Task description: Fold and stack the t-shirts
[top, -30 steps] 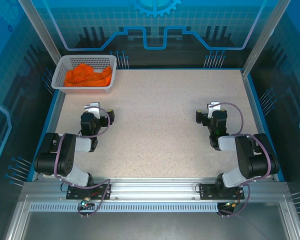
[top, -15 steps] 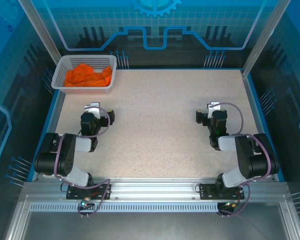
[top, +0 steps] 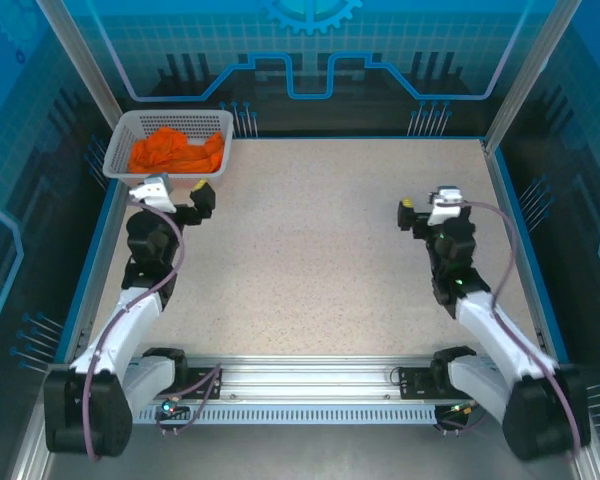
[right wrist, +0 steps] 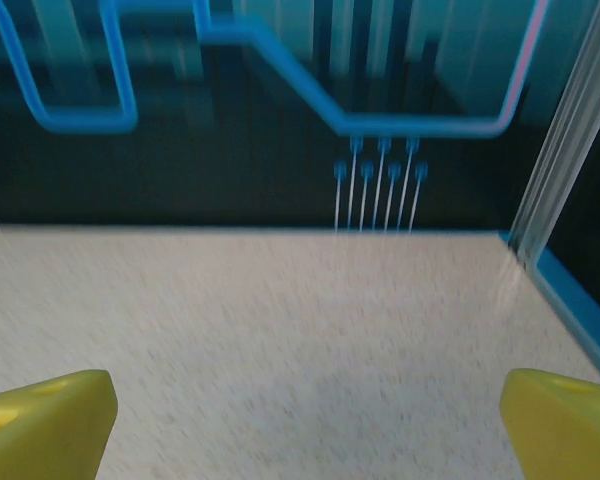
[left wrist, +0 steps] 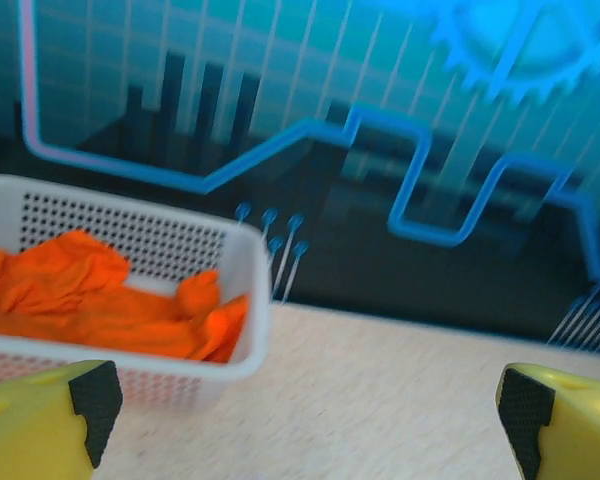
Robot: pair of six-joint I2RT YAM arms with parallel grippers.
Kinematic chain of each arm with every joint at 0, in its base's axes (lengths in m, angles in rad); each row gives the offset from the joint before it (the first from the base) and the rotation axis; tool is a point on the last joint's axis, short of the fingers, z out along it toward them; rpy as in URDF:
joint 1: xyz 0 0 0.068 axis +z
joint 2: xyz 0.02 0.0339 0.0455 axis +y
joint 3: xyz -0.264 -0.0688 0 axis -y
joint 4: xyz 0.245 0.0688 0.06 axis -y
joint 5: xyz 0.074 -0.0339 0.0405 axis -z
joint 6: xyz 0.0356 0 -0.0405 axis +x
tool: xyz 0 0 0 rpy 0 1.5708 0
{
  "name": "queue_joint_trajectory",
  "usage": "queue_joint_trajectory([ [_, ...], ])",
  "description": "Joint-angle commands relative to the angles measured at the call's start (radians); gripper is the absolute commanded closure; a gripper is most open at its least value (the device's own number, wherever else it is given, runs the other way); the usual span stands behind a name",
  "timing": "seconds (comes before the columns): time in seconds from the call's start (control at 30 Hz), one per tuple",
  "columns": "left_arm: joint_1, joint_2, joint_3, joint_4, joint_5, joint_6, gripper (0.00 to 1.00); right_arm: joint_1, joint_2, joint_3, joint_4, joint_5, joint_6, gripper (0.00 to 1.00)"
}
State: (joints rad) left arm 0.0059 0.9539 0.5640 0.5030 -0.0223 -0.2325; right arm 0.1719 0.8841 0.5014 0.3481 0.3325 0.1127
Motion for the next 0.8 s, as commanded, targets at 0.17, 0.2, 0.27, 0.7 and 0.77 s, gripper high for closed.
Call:
queue_joint_trajectory([
  [0.17, -0.03, -0.207, 0.087, -0.432, -0.014, -0.271, 0.01, -0.021, -0.384, 0.074, -0.624, -0.071, 0.323, 0.0],
  [0.2, -0.03, -0.222, 0.069, -0.407, -0.002, -0.273, 0.01, -0.024, -0.41, 0.071, -0.645, -0.079, 0.357, 0.0],
  [0.27, -0.03, -0.236, 0.052, -0.383, 0.005, -0.298, 0.01, -0.028, -0.451, 0.067, -0.665, -0.116, 0.392, 0.0],
  [0.7, -0.033, 0.186, 0.517, -0.909, 0.011, -0.331, 0.01, 0.295, 0.193, 0.401, -0.673, -0.328, 0.249, 0.11],
  [0.77, -0.032, 0.324, 0.64, -1.001, -0.023, -0.346, 0.01, 0.373, 0.321, 0.477, -0.718, -0.31, 0.23, 0.17],
])
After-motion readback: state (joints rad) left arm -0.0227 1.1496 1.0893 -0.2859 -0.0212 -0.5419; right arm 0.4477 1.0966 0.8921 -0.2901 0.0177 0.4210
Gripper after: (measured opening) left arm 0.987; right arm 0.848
